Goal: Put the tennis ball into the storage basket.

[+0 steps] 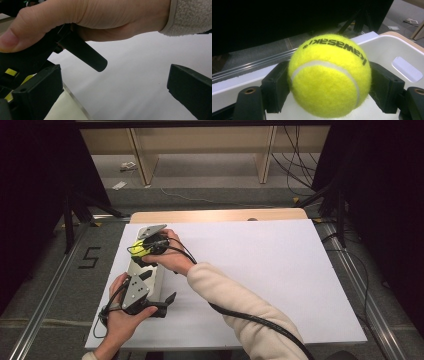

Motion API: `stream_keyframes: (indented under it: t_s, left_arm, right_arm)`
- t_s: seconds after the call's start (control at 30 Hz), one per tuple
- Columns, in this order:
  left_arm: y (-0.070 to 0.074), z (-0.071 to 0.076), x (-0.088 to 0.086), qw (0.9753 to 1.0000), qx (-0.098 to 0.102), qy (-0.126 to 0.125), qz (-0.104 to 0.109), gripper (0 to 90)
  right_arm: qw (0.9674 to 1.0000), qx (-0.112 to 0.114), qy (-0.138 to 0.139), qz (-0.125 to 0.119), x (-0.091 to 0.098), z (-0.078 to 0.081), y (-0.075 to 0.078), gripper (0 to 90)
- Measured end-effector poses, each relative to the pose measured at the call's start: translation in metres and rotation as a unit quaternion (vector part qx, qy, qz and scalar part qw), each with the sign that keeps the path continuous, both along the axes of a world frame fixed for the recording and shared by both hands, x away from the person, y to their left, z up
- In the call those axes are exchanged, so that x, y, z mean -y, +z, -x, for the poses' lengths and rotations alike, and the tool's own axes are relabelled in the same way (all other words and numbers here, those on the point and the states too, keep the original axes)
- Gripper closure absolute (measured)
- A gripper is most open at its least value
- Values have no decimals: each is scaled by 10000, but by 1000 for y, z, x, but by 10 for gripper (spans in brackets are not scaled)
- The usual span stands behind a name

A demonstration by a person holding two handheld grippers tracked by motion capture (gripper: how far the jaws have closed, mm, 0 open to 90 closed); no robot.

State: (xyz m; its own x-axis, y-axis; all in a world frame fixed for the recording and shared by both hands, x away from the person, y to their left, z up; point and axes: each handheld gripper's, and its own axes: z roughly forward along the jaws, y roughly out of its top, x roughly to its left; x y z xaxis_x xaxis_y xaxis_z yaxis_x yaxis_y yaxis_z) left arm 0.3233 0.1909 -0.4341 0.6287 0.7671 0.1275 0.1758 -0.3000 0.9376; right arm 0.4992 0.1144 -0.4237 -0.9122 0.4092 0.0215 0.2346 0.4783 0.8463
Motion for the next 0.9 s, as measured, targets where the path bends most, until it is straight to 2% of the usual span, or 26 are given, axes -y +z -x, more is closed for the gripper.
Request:
stream_keyframes:
  t_s: [0.5, 0.9]
  left_arm:
    - [-1, 0, 0, 10000, -24, 6, 22, 0]
    - [-1, 0, -1, 10000, -27, 7, 28, 0]
  right_arm:
    - [10000, -51, -66, -25, 3, -2, -4, 255]
    - [10000, -75, 1, 2, 3, -1, -4, 248]
